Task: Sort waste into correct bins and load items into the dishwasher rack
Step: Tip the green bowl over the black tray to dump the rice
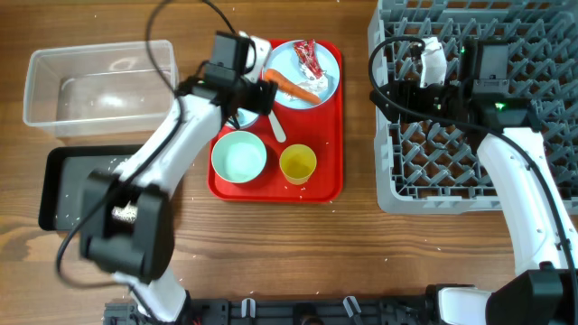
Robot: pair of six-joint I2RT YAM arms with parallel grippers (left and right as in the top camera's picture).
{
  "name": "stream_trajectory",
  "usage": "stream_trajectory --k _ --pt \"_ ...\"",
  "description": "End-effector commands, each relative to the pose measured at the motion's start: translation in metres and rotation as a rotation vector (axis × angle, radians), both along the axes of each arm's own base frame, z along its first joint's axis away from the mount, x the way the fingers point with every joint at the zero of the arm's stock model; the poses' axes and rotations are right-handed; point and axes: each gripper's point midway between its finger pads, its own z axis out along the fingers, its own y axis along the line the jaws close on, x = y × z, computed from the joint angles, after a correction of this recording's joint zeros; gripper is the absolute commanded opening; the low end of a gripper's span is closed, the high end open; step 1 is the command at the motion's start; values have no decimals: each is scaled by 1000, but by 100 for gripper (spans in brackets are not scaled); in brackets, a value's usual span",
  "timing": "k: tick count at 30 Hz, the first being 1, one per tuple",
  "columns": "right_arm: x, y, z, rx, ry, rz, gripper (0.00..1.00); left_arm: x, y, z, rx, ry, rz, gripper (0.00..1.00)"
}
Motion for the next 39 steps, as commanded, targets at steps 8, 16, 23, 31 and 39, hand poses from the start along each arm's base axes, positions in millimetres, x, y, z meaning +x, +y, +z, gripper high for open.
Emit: stream_trajectory --k 8,16,23,31,39 --pt "6 -4 0 -26 -7 -23 66 -26 -1 -96 106 228 -68 27" --pt "6 -4 0 -26 -7 -22 66 -16 0 -56 41 195 39 4" --pt "5 -4 -1 -27 0 -21 67 -68 64 107 -205 193 302 4" --pt "4 -4 -2 -27 5 -21 67 -159 146 50 -549 490 316 4" --pt "-6 -9 -13 -56 71 -40 67 -169 229 40 -1177 70 388 4"
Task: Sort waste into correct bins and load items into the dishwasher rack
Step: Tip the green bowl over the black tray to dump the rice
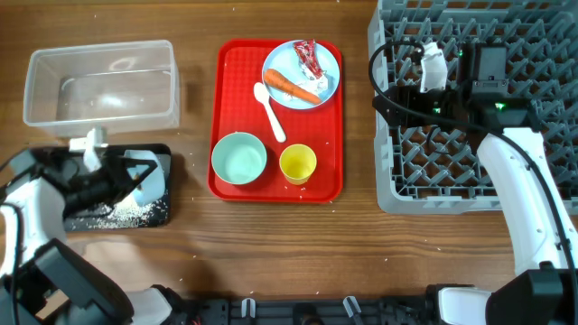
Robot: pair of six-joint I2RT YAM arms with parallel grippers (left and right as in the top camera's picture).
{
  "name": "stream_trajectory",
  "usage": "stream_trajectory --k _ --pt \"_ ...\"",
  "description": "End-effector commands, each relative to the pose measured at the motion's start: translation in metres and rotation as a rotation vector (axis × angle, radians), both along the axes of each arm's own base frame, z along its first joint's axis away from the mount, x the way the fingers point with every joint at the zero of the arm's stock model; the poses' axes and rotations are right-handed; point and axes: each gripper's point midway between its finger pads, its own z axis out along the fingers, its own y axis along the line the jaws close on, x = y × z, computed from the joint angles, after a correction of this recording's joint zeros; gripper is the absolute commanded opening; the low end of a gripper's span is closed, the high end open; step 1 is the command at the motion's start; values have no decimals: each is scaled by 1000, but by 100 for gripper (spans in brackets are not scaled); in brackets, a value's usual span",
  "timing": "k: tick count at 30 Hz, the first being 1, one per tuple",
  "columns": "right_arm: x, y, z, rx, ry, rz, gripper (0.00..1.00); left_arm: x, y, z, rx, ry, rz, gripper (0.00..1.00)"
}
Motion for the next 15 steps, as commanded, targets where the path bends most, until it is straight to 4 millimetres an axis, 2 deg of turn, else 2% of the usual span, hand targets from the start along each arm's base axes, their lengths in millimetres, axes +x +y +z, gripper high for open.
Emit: stream_trajectory --k 1,3,9,13,15 --pt "3 -2 0 -13 1 -8 67 5 32 38 -237 -272 146 4" --pt "2 -2 -1 -14 10 -8 67 4 53 58 -346 -377 230 4" --pt "-1 -2 -3 -14 23 -8 67 11 62 55 -232 -475 189 4" --pt "-1 -2 -2 -14 22 -8 67 12 57 56 -241 -495 173 4" --pt "-1 -2 -3 -14 23 -8 67 13 57 55 -303 -437 193 4"
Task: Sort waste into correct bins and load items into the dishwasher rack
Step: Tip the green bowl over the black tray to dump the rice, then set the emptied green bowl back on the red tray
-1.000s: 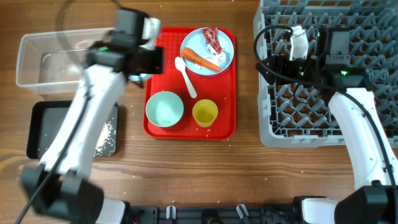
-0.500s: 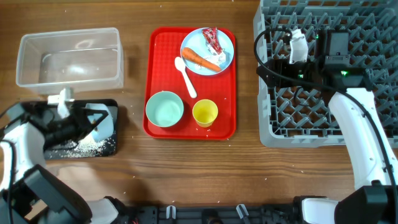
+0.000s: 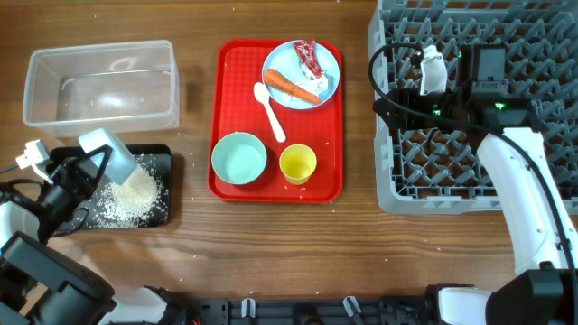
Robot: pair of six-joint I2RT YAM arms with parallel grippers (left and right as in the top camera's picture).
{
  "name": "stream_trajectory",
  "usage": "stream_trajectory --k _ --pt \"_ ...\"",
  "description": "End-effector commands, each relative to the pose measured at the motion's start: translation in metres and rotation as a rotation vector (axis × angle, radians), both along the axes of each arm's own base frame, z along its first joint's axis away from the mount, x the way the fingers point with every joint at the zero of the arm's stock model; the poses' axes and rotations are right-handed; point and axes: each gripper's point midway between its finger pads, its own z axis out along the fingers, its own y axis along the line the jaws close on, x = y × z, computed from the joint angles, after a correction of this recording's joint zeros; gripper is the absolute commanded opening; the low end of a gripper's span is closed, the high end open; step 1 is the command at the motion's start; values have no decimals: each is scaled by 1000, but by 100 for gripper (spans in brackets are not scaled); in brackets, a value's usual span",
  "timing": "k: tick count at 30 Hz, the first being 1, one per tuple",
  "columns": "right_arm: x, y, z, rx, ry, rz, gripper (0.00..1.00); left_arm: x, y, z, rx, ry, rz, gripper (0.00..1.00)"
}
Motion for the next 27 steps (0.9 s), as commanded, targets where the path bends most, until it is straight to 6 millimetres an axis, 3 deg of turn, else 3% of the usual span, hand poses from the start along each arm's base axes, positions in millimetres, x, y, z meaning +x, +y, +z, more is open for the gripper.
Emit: stream_trajectory --k 1,6,8,9,13,14,15,17,19,21,23,27 --pt "4 0 1 -8 -4 -4 67 1 -2 3 -93 20 -8 4" --pt "4 0 1 -8 -4 -4 67 12 -25 4 -22 8 -94 4" --pt "6 -1 3 -8 -14 -5 67 35 -58 3 183 109 -215 4" --pt "7 -1 3 -8 -18 -4 67 57 -84 13 346 161 -277 4" --pt "7 -2 2 -17 -19 -10 67 134 -171 42 932 159 -185 4" --pt "8 -5 1 -32 -19 -20 67 148 -200 34 1089 128 -133 4" --pt "8 -5 1 -33 -18 -21 67 153 -215 25 1149 126 -123 4" --pt "8 -5 1 -33 -19 -21 67 157 -244 -19 1196 161 -204 4" --pt "8 -5 1 -33 -18 -21 67 156 -254 -65 1210 245 -276 4" --pt "8 -5 1 -33 -18 -21 67 150 -252 -97 1212 334 -313 4" --pt "9 -5 2 -33 -23 -21 67 142 -256 -106 1188 372 -345 4" --pt "11 -5 3 -32 -34 -21 67 137 -264 -110 1182 369 -374 17"
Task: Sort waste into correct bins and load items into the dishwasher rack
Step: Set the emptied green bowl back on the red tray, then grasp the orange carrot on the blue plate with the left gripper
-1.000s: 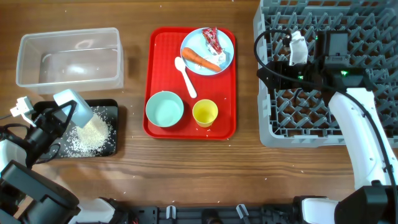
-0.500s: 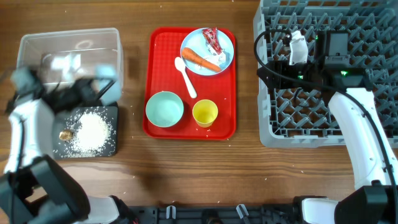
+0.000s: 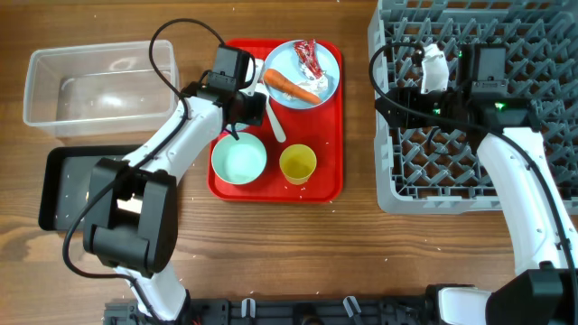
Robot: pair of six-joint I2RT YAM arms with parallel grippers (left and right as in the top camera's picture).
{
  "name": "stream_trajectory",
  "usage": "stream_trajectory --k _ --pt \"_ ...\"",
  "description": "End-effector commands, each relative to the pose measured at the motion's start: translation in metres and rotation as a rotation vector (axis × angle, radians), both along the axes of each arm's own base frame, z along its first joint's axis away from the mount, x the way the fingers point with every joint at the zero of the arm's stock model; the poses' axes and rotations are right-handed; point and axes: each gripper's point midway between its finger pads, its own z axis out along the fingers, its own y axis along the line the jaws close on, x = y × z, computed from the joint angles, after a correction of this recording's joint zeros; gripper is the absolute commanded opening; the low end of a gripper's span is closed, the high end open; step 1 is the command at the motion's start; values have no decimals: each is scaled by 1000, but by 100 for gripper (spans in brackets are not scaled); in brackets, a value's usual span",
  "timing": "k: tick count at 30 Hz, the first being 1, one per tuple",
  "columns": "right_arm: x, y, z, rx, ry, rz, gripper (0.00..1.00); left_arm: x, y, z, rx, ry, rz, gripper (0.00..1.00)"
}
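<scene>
A red tray (image 3: 321, 171) holds a pale blue plate (image 3: 325, 68) with a carrot (image 3: 291, 87) and a red wrapper (image 3: 308, 57). On it too are a white spoon (image 3: 274, 126), a mint bowl (image 3: 238, 157) and a yellow cup (image 3: 297, 163). My left gripper (image 3: 246, 108) hangs low over the tray's upper left, beside the spoon and above the mint bowl; its jaws are hidden by the wrist. My right gripper (image 3: 435, 83) is over the grey dishwasher rack (image 3: 452, 181), next to a small white object (image 3: 433, 65).
A clear plastic bin (image 3: 99, 86) stands at the far left. In front of it lies a black bin (image 3: 63, 190) with only scattered grains. Cables loop over the left arm and the rack's left edge.
My left arm has moved from over the black bin at the far left to the tray's upper left. The tipped pale bowl and the rice pile in the black bin no longer show. The right arm is unchanged.
My left gripper was first over the tray near the plate. Then it was at the black bin, where rice lay, then it held a pale bowl tipped over that rice. Now it is back over the tray. The right arm stayed at the rack throughout.
</scene>
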Motion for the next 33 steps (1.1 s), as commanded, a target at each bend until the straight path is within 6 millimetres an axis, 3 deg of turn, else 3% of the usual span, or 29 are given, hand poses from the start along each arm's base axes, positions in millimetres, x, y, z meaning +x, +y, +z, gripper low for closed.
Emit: stream_trajectory --k 1,2,3,5,6,8,10,11,13,15,16,19,23,26,29,30,31,33 --pt "7 0 4 -7 -21 -5 67 -5 -13 0 -32 13 -24 19" --pt "8 0 5 -5 -25 -5 67 -6 -15 0 -37 15 -30 22" --pt "8 2 7 9 -33 4 72 -7 -18 0 -37 14 -36 38" --pt "10 7 11 36 -50 23 75 5 -22 11 -67 -32 -14 52" --pt "11 7 12 35 -58 22 75 28 -32 42 -113 -122 -25 61" --pt "11 7 12 36 -56 21 75 54 -45 89 -185 -208 14 73" --pt "10 7 11 48 -39 3 75 80 -65 114 -269 -214 91 75" --pt "9 7 11 48 -34 3 75 87 -73 109 -276 -200 97 77" --pt "5 7 8 47 -10 2 76 101 -85 68 -250 -107 227 75" --pt "3 6 6 40 1 -1 76 97 -95 31 -231 -34 370 69" --pt "3 5 5 38 4 -4 76 92 -98 25 -220 -17 379 65" --pt "0 4 3 32 18 -4 76 77 -96 -4 -142 22 511 62" --pt "-4 -4 -5 -13 51 -34 76 84 -81 -45 -126 66 583 64" --pt "-3 -4 -4 -13 46 -33 76 87 -69 -57 -113 79 605 63" --pt "-3 -4 -4 -13 45 -33 76 88 -70 -56 -118 75 603 45" --pt "-3 -4 -4 -13 46 -34 76 87 -70 -57 -113 78 604 44" --pt "-3 -4 -4 -13 45 -34 76 90 -64 -56 -117 66 651 51" --pt "-3 -4 -4 -13 46 -34 76 92 -60 -55 -132 72 670 51"
